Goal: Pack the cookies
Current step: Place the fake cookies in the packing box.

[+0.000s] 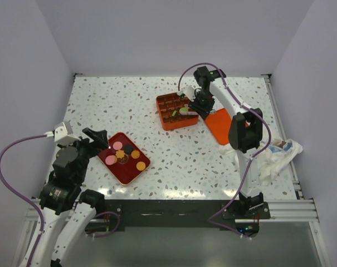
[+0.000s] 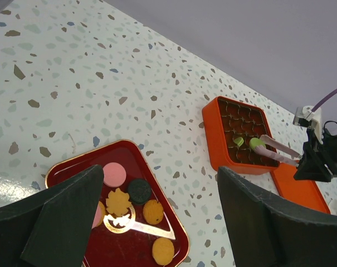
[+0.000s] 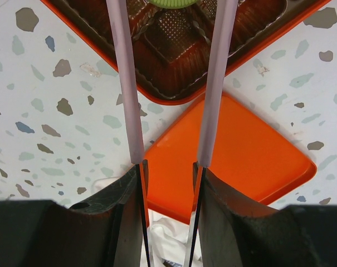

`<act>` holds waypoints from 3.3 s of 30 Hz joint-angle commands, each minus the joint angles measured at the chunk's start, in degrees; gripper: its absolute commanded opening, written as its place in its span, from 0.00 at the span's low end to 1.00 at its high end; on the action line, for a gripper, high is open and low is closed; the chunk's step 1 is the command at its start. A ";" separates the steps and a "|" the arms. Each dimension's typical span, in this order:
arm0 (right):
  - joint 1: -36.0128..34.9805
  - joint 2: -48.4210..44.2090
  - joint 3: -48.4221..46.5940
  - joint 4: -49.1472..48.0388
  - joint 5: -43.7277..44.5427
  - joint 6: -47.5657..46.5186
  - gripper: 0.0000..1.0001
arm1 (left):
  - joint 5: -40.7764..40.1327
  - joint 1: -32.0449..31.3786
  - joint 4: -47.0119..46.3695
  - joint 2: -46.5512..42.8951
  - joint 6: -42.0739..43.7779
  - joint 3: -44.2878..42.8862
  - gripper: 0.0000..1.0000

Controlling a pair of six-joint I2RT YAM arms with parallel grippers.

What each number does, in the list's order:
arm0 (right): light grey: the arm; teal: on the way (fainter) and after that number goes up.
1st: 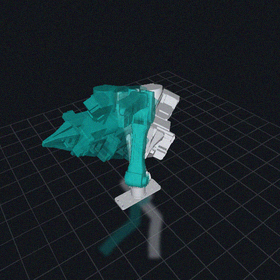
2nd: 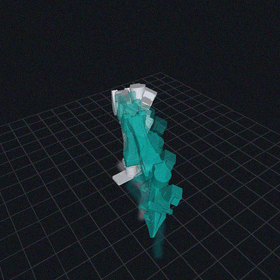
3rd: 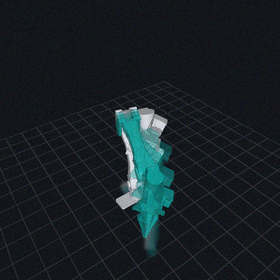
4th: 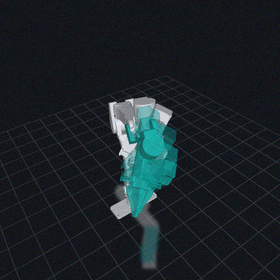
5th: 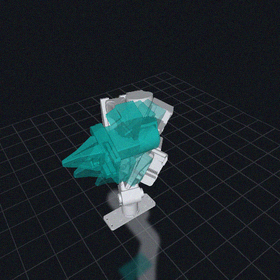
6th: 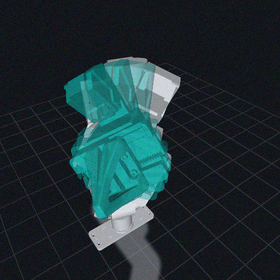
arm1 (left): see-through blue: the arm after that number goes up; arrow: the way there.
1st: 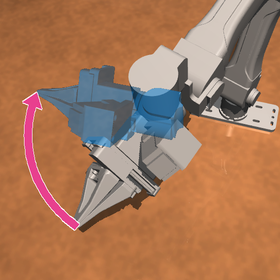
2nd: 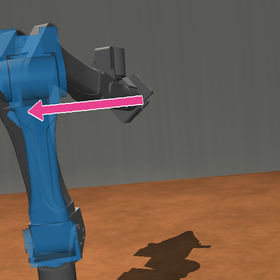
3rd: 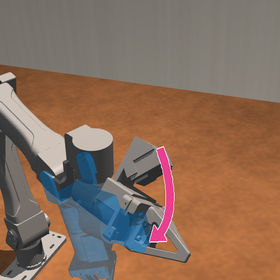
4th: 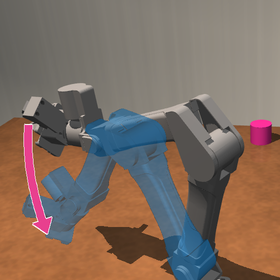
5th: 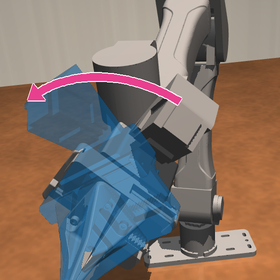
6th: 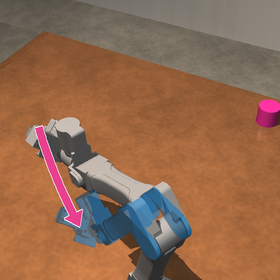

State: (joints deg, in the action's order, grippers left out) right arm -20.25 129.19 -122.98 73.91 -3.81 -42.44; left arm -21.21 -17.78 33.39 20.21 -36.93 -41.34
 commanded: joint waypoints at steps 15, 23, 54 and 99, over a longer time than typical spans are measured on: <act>-0.49 -1.39 -1.21 0.36 -1.72 1.39 0.43 | 0.12 -0.24 -2.80 0.01 -0.51 0.30 0.88; -0.40 -1.48 -3.05 0.62 -1.99 1.83 0.45 | 0.12 -0.24 -2.45 -0.26 -0.69 0.21 0.88; -0.32 -0.16 -5.96 0.18 -1.81 2.89 0.25 | 0.30 -0.24 -2.27 -0.34 -0.78 -0.14 0.88; 3.11 -10.88 4.41 -1.05 -7.17 4.29 0.30 | 0.91 -0.24 -2.89 -0.17 -1.31 1.00 0.88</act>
State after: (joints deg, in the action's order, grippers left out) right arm -18.06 124.16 -120.14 73.91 -8.62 -38.87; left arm -21.10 -17.78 33.50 19.75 -37.50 -41.32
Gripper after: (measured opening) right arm 0.300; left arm 0.880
